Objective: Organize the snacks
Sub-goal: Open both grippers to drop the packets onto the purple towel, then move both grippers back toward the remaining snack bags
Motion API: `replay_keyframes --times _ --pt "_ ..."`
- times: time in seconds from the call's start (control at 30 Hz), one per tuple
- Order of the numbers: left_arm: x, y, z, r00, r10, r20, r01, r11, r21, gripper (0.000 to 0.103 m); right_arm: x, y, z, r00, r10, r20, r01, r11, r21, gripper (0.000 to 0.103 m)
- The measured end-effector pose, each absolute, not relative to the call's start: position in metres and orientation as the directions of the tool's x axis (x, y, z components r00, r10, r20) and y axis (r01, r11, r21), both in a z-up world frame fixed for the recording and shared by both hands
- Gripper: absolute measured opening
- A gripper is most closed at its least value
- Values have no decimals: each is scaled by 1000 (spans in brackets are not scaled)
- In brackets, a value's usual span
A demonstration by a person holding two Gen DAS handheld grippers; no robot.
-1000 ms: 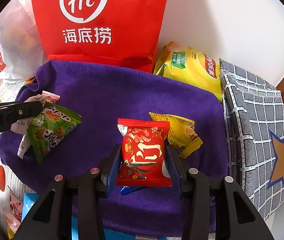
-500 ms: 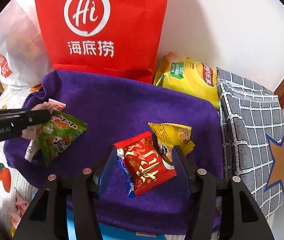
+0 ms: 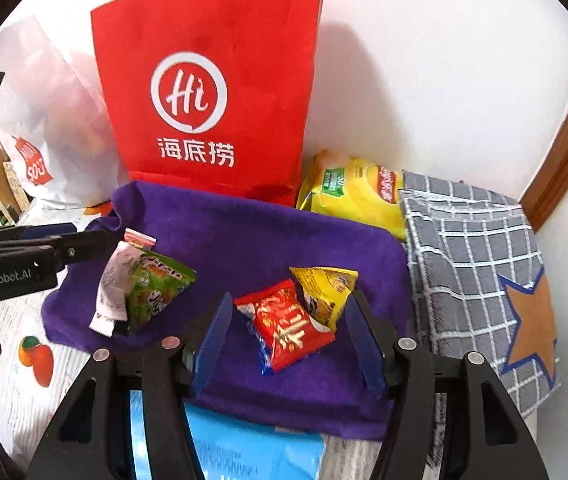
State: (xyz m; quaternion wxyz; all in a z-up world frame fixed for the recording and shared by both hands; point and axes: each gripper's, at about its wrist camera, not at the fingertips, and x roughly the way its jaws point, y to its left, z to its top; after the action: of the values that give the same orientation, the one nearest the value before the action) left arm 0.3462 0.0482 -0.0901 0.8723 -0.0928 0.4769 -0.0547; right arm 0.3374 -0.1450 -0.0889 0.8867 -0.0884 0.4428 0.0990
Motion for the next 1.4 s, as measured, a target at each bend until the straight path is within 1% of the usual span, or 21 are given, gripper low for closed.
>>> replay_keyframes --times 0.1,0.23,0.4,0.6,0.73,1.03,1.4 --pt "327 46 -77 555 -186 -811 23 978 -209 53 322 -149 -78 606 83 -791 -241 967 -83 61" --pt "296 46 -64 574 -183 -798 32 979 -201 53 293 -160 -64 626 109 -773 -220 975 -42 67" --pt "253 51 -55 596 -170 -785 30 982 -189 53 254 -170 -56 632 130 -764 -202 979 0 67" --pt "206 62 -57 601 -163 -782 22 982 -188 53 209 -179 -57 660 95 -745 -157 988 -14 67" --pt "182 68 -63 598 -160 -785 5 981 -196 53 185 -182 -65 633 129 -763 -171 985 25 67" --pt "148 90 -92 576 -142 -805 -44 978 -205 53 143 -163 -97 598 171 -783 -229 973 37 67" --pt "131 112 -115 565 -141 -813 -66 974 -215 53 139 -124 -134 529 223 -819 -316 947 53 67"
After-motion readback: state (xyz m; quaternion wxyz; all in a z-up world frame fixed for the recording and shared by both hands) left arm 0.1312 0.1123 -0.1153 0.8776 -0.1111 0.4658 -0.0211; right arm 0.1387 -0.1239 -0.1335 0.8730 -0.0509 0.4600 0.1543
